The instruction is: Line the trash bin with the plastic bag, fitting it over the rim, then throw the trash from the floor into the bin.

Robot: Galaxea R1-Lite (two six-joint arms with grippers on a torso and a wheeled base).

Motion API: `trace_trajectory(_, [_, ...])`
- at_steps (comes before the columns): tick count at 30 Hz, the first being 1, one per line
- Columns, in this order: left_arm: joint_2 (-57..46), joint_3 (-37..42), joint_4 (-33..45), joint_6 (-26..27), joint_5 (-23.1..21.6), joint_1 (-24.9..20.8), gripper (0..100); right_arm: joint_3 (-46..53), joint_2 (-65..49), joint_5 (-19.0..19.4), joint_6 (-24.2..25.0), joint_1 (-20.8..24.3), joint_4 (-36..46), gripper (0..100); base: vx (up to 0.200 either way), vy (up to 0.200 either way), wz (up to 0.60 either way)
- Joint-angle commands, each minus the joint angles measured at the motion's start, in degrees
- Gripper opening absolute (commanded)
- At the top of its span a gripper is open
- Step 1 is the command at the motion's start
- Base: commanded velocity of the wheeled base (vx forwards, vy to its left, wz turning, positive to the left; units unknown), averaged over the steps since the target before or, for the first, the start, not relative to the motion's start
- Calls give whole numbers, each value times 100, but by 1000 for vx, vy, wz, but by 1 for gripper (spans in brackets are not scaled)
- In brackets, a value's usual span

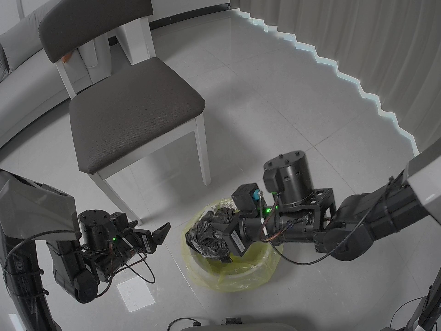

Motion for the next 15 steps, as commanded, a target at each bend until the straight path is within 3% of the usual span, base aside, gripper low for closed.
trace_trajectory(1, [-213,40,-105,-4,-3,19,100,9,608,2,25,-39,-12,0,0,0,0])
trace_trajectory(11, [-205,190,-105,-30,-30,107,100,27,1021,10,-46,-672,-20,0,0,0,0])
trace_trajectory(15, [-196,199,-105,-30,-39,195,100,18,1109,19,-55,-733,-20,0,0,0,0])
